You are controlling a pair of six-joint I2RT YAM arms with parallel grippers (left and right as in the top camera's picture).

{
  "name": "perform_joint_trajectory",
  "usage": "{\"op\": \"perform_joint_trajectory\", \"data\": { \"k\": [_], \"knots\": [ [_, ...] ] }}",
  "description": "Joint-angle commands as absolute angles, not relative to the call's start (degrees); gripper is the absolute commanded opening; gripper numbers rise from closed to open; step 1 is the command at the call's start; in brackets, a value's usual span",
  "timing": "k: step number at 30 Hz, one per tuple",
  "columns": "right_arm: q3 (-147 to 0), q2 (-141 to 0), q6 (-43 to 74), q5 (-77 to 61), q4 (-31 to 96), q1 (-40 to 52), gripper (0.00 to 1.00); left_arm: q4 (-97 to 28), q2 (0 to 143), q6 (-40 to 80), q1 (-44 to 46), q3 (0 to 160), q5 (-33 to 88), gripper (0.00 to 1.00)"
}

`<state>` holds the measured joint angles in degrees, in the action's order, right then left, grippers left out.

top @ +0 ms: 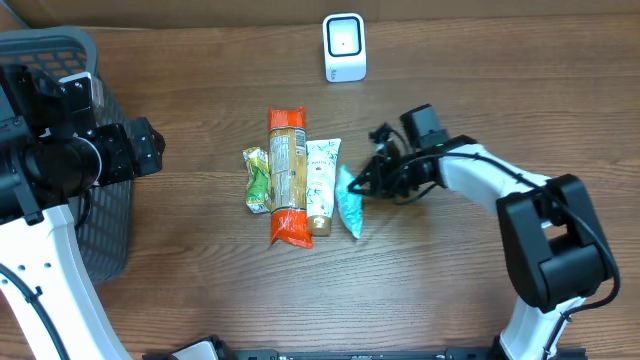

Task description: Scan the item barcode

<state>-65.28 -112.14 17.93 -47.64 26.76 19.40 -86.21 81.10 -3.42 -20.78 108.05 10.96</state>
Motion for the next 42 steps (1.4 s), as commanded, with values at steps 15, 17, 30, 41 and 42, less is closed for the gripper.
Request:
{"op": "perform_joint_trajectory", "data": {
  "k": [15, 17, 30, 41, 42],
  "knots": [
    [-69.43, -112.18, 16.49, -14.81, 47.4, 10.26, 0.59, -86.32, 81.28, -4.54, -20.97, 108.42, 11.62, 1.0],
    [-70.5, -112.12, 16.27, -12.99, 50.17, 10.26, 0.59, -86.32, 81.28, -4.54, -20.97, 108.42, 11.62, 1.0],
    [-76.2, -103.13, 16.45, -10.24, 57.28, 11.35, 0.59, -86.3, 81.28, -4.51, -20.97, 108.42, 11.62, 0.99],
    [-76.25, -101.78, 26.68, 10.07, 58.37, 30.83, 0.83, -86.3, 81.28, -4.51, -20.97, 108.42, 11.62, 1.0],
    [-76.16, -102.28, 28.42, 14.0, 58.43, 32.82, 0.91, -86.32, 81.28, -4.51, -20.97, 108.42, 11.62, 1.0]
  ]
}}
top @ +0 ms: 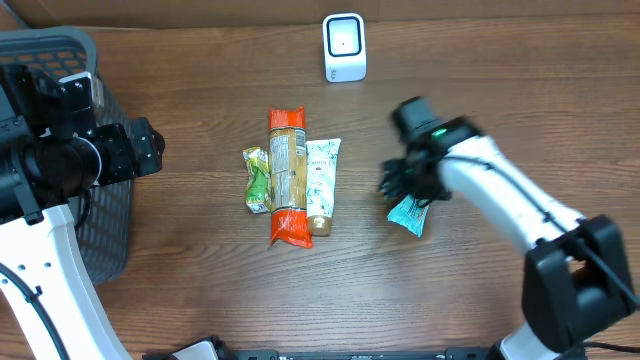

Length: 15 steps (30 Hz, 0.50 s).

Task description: Scan the item barcode

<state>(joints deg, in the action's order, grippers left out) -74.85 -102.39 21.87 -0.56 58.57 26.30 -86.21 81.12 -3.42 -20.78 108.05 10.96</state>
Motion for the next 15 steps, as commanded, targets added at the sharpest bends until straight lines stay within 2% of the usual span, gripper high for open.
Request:
{"op": "perform_joint_trajectory", "data": {
  "k": [1, 7, 11, 12, 15],
  "knots": [
    [-76.05, -102.96, 29.67, 17.15, 58.5, 34.3, 0.99, -86.32, 81.28, -4.51, -20.97, 108.42, 11.62, 1.0],
    [-75.92, -109.45, 27.92, 20.99, 57.65, 36.25, 1.0, -86.32, 81.28, -4.51, -20.97, 108.42, 11.62, 1.0],
    [-75.81, -113.95, 26.72, 20.97, 57.78, 36.38, 0.97, -86.32, 81.28, -4.51, -20.97, 108.42, 11.62, 1.0],
    [-75.81, -114.72, 26.74, 20.97, 57.82, 36.36, 0.94, -86.32, 81.28, -4.51, -20.97, 108.42, 11.62, 1.0],
    [-75.81, -116.03, 26.79, 20.95, 58.0, 36.36, 0.78, -86.32, 81.28, -4.54, -20.97, 108.42, 11.62, 1.0]
  ]
}}
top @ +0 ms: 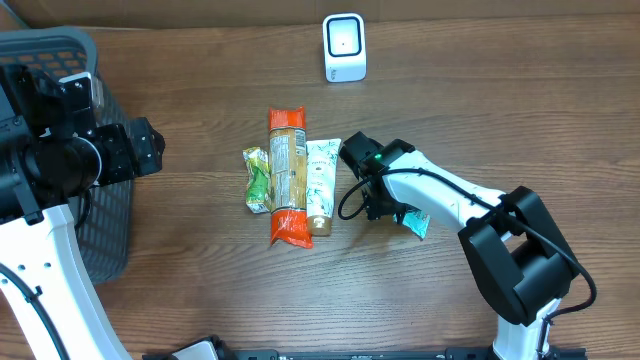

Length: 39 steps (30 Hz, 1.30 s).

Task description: Scan the item barcode

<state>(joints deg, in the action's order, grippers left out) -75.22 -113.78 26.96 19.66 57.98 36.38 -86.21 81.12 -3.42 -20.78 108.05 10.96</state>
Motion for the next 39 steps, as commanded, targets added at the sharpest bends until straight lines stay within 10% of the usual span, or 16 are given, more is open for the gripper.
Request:
{"op": "perform_joint_trajectory", "data": {
  "k": [1, 4, 10, 27, 39],
  "knots": [
    [-75.75, -116.2, 26.76, 20.97, 58.04, 36.36, 0.7, -86.32, 81.28, -4.51, -20.97, 108.42, 11.62, 1.0],
    [-75.57, -116.2, 26.81, 20.97, 58.63, 36.29, 0.33, -86.32, 81.28, -4.51, -20.97, 108.42, 11.62, 0.99],
    [-75.55, -116.18, 26.81, 20.97, 58.74, 36.27, 0.04, -86.32, 81.28, -4.51, -20.97, 108.42, 11.62, 1.0],
    [-70.94, -104.99, 14.02, -48.47, 31.73, 27.94, 0.04, -86.32, 81.28, -4.54, -20.97, 108.42, 11.62, 0.99],
    [-55.66, -111.26, 24.69, -58.59, 6.57, 20.49, 0.04, -86.32, 81.28, -4.51, -20.97, 108.42, 11.62, 1.0]
  ]
}}
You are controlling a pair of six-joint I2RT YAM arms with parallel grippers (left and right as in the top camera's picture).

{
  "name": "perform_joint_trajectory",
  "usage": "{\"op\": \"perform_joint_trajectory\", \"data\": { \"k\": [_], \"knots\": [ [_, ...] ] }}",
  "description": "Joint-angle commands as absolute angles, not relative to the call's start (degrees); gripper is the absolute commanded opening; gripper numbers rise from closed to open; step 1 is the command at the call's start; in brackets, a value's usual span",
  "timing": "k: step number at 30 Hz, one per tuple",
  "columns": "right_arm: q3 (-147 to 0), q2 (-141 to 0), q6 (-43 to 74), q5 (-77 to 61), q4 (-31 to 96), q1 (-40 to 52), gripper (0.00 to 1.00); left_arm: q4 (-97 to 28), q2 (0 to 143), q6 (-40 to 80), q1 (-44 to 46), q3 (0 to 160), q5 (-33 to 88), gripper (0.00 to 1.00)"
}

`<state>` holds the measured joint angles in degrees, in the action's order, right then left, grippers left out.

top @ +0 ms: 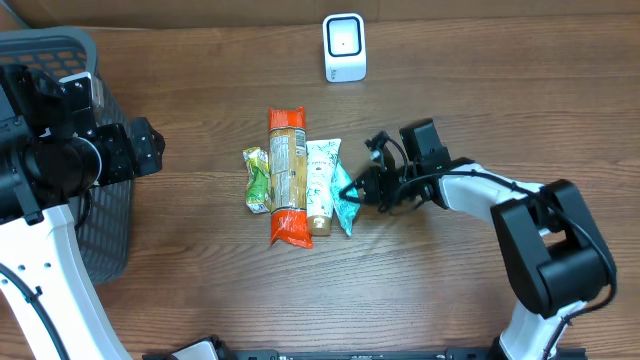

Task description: Scan the item barcode

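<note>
A white barcode scanner [344, 47] stands at the far middle of the table. A teal packet [346, 210] lies beside a white tube [321, 185], at the right end of a row of items. My right gripper [358, 189] reaches in from the right and looks shut on the packet's upper end. Far left, over the basket, my left gripper [143, 148] holds nothing that I can see; its jaws do not show clearly.
The row also holds an orange-red pack [286, 175] and a green packet [258, 180]. A dark mesh basket [105, 235] stands at the table's left edge under the left arm.
The teal packet was to the right of the row, at the right gripper's wrist side. Now it lies against the white tube, with the gripper turned to point left at it. Left arm unchanged.
The right gripper first sat at the teal packet beside the white tube. Then the packet hung in the gripper well to the right of the row. Then the arm was turned toward the row with the packet behind it. Now the packet is beside the tube again.
</note>
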<state>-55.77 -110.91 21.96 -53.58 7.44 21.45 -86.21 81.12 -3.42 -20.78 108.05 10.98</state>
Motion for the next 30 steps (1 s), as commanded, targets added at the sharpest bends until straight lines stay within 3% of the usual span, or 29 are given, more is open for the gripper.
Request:
{"op": "perform_joint_trajectory", "data": {
  "k": [1, 10, 15, 17, 20, 26, 27, 29, 30],
  "knots": [
    [-55.66, -111.28, 24.69, -58.28, 6.74, 20.1, 0.04, -86.32, 81.28, -4.51, -20.97, 108.42, 11.62, 0.99],
    [-55.99, -111.24, 23.64, -46.28, 17.89, 15.81, 0.11, -86.32, 81.28, -4.51, -20.97, 108.42, 11.62, 1.0],
    [-57.84, -111.24, 20.43, -42.35, 25.39, 13.93, 0.24, -86.32, 81.28, -4.51, -20.97, 108.42, 11.62, 1.0],
    [-59.02, -111.24, 19.49, -40.4, 27.97, 13.82, 0.35, -86.32, 81.28, -4.54, -20.97, 108.42, 11.62, 1.0],
    [-61.01, -111.24, 19.44, -36.21, 31.81, 13.85, 0.41, -86.32, 81.28, -4.51, -20.97, 108.42, 11.62, 0.99],
    [-65.58, -111.24, 18.85, -24.23, 42.13, 13.85, 0.64, -86.32, 81.28, -4.54, -20.97, 108.42, 11.62, 1.0],
    [-66.57, -111.24, 18.79, -21.39, 44.47, 13.85, 0.72, -86.32, 81.28, -4.54, -20.97, 108.42, 11.62, 1.0],
    [-68.6, -111.22, 18.79, -15.59, 49.15, 13.85, 1.0, -86.32, 81.28, -4.51, -20.97, 108.42, 11.62, 1.0],
    [-69.73, -111.22, 18.81, -12.84, 51.64, 13.85, 1.0, -86.32, 81.28, -4.51, -20.97, 108.42, 11.62, 0.99]
  ]
}}
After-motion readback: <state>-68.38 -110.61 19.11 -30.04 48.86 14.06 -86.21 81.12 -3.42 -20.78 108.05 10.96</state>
